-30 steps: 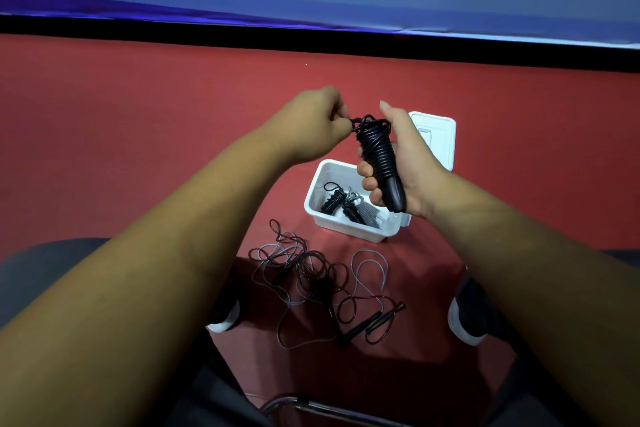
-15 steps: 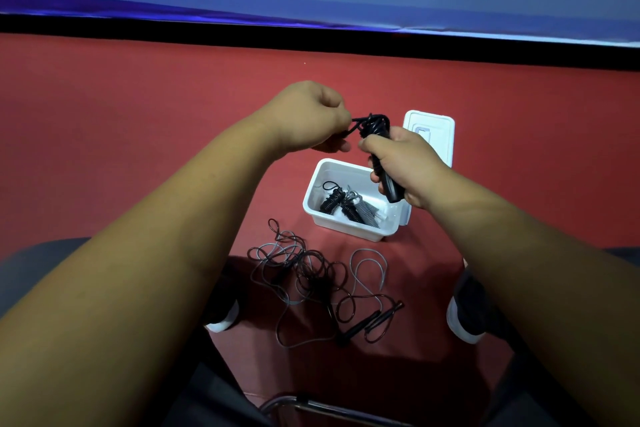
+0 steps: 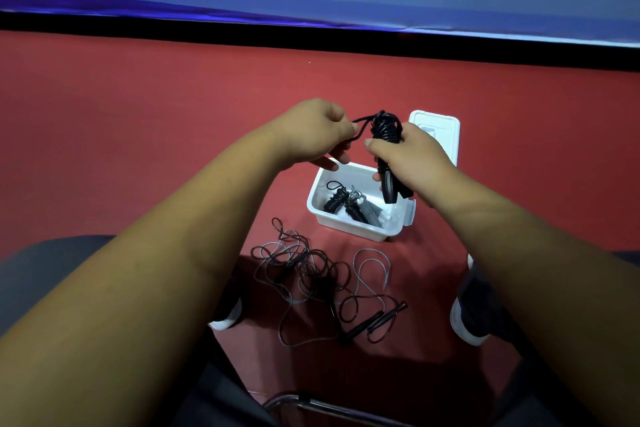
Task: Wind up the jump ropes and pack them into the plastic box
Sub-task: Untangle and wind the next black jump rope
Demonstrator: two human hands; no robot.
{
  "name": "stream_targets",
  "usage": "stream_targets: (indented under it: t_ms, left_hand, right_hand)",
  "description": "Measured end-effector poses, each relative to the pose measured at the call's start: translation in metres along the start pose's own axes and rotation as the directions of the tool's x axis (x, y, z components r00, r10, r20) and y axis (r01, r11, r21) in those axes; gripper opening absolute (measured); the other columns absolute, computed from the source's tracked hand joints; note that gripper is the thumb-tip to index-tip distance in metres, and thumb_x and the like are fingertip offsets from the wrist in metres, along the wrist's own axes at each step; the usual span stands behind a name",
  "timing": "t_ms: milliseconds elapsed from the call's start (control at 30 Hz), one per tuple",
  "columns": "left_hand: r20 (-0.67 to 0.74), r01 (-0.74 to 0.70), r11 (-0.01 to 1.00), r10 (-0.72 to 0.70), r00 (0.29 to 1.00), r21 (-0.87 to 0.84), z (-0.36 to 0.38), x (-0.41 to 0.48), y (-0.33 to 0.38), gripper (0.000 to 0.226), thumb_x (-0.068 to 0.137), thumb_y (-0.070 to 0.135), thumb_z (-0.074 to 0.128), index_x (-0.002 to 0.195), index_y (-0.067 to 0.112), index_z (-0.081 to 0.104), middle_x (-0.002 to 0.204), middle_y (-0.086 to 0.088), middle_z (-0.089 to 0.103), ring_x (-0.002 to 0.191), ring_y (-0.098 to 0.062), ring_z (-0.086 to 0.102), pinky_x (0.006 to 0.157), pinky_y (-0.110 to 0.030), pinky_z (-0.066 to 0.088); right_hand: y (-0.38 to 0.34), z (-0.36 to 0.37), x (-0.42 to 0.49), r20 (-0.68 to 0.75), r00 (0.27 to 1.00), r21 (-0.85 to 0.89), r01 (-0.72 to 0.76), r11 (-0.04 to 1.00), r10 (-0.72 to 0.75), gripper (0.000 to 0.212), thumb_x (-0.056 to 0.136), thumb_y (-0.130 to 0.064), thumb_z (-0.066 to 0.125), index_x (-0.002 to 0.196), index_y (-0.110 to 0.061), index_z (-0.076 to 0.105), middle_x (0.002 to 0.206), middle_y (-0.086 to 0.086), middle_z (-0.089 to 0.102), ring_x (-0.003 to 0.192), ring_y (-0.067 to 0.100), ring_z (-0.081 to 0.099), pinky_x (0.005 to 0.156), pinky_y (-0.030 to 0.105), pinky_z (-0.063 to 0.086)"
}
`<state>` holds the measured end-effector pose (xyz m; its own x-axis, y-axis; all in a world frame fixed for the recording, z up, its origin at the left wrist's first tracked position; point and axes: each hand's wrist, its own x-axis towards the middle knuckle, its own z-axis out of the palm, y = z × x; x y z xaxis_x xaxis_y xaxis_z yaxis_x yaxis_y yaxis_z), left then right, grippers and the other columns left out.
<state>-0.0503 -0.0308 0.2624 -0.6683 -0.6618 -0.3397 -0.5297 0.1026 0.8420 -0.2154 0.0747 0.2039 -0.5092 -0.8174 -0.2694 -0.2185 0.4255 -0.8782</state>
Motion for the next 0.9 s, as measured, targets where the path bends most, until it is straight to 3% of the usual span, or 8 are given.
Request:
stream_targets:
  t_ms: [100, 267, 400, 567, 633, 733, 833, 900]
  left_hand:
    - [0.095, 0.019, 0.997, -0.013, 0.995, -0.070, 0.002, 0.001, 0.002, 0.019, 0.104, 0.013, 0.058, 0.088, 0.005, 0.064, 0.081, -0.015, 0.066, 0.080, -0.028, 0.074, 0.078, -0.045, 0.065]
    - [0.238, 0.071, 0.991, -0.042, 0.970, -0.111, 0.005, 0.001, -0.001, 0.017, 0.105, 0.011, 0.058, 0.092, 0.002, 0.064, 0.083, -0.014, 0.069, 0.082, -0.026, 0.076, 0.080, -0.038, 0.065]
    - [0.106, 0.023, 0.998, -0.029, 0.994, 0.062, 0.005, 0.005, -0.012, 0.024, 0.108, 0.023, 0.057, 0.099, 0.004, 0.069, 0.097, -0.011, 0.073, 0.079, -0.018, 0.074, 0.076, -0.041, 0.066]
    - [-0.089, 0.064, 0.987, -0.051, 0.995, 0.150, 0.003, 0.014, -0.024, 0.028, 0.109, 0.029, 0.052, 0.108, 0.008, 0.072, 0.108, -0.008, 0.076, 0.090, -0.022, 0.075, 0.085, -0.047, 0.064]
    - [-0.129, 0.089, 0.986, -0.071, 0.989, 0.140, 0.005, 0.015, -0.026, 0.029, 0.108, 0.032, 0.052, 0.109, 0.010, 0.071, 0.106, -0.011, 0.076, 0.094, -0.029, 0.076, 0.086, -0.050, 0.063]
    - [-0.169, 0.077, 0.990, -0.055, 0.984, 0.122, 0.009, 0.014, -0.021, 0.032, 0.109, 0.037, 0.049, 0.113, 0.011, 0.068, 0.104, -0.009, 0.076, 0.092, -0.029, 0.076, 0.088, -0.051, 0.062]
    - [-0.199, 0.053, 0.998, -0.043, 0.979, 0.045, 0.010, 0.016, -0.017, 0.040, 0.111, 0.040, 0.044, 0.123, 0.008, 0.064, 0.112, -0.007, 0.072, 0.090, -0.024, 0.075, 0.087, -0.050, 0.062]
    - [-0.180, 0.061, 0.998, -0.061, 0.982, -0.008, 0.009, 0.019, -0.017, 0.046, 0.111, 0.045, 0.042, 0.129, 0.008, 0.061, 0.116, -0.004, 0.071, 0.090, -0.023, 0.074, 0.087, -0.047, 0.063]
  right_hand:
    - [0.003, -0.002, 0.003, -0.048, 0.999, -0.051, -0.009, 0.999, 0.006, 0.031, 0.089, -0.035, 0.073, 0.109, -0.015, 0.059, 0.092, 0.008, 0.077, 0.062, 0.023, 0.078, 0.038, 0.022, 0.044]
    - [0.020, -0.004, 0.011, -0.055, 0.997, -0.165, -0.064, 0.984, 0.055, 0.027, 0.087, -0.031, 0.070, 0.107, -0.015, 0.061, 0.090, 0.010, 0.077, 0.060, 0.025, 0.076, 0.049, 0.031, 0.053]
    - [0.019, -0.006, 0.015, 0.054, 0.996, -0.101, -0.066, 0.993, 0.072, 0.040, 0.086, -0.040, 0.080, 0.104, -0.007, 0.065, 0.077, 0.009, 0.075, 0.066, 0.026, 0.079, 0.067, 0.054, 0.064]
    - [0.016, -0.007, 0.015, 0.089, 0.991, 0.021, -0.098, 0.995, 0.096, 0.069, 0.062, -0.050, 0.091, 0.102, -0.001, 0.063, 0.073, 0.013, 0.077, 0.084, 0.041, 0.079, 0.077, 0.072, 0.060]
    - [0.015, -0.004, 0.013, 0.046, 0.996, -0.016, -0.072, 0.997, 0.073, 0.063, 0.060, -0.057, 0.089, 0.095, -0.012, 0.061, 0.082, 0.013, 0.078, 0.082, 0.037, 0.078, 0.073, 0.058, 0.064]
    - [0.019, -0.003, 0.016, -0.010, 0.999, -0.049, -0.039, 0.998, 0.039, 0.054, 0.069, -0.055, 0.090, 0.088, -0.021, 0.052, 0.083, 0.003, 0.067, 0.071, 0.023, 0.061, 0.066, 0.035, 0.046]
    - [0.020, -0.004, 0.024, 0.022, 0.999, -0.083, -0.025, 0.996, 0.026, 0.050, 0.074, -0.052, 0.090, 0.083, -0.022, 0.052, 0.079, -0.001, 0.061, 0.070, 0.020, 0.056, 0.067, 0.034, 0.040]
    - [0.023, -0.003, 0.033, 0.033, 0.998, -0.075, -0.050, 0.996, 0.052, 0.049, 0.073, -0.052, 0.091, 0.081, -0.022, 0.052, 0.079, 0.003, 0.066, 0.074, 0.026, 0.069, 0.069, 0.035, 0.047]
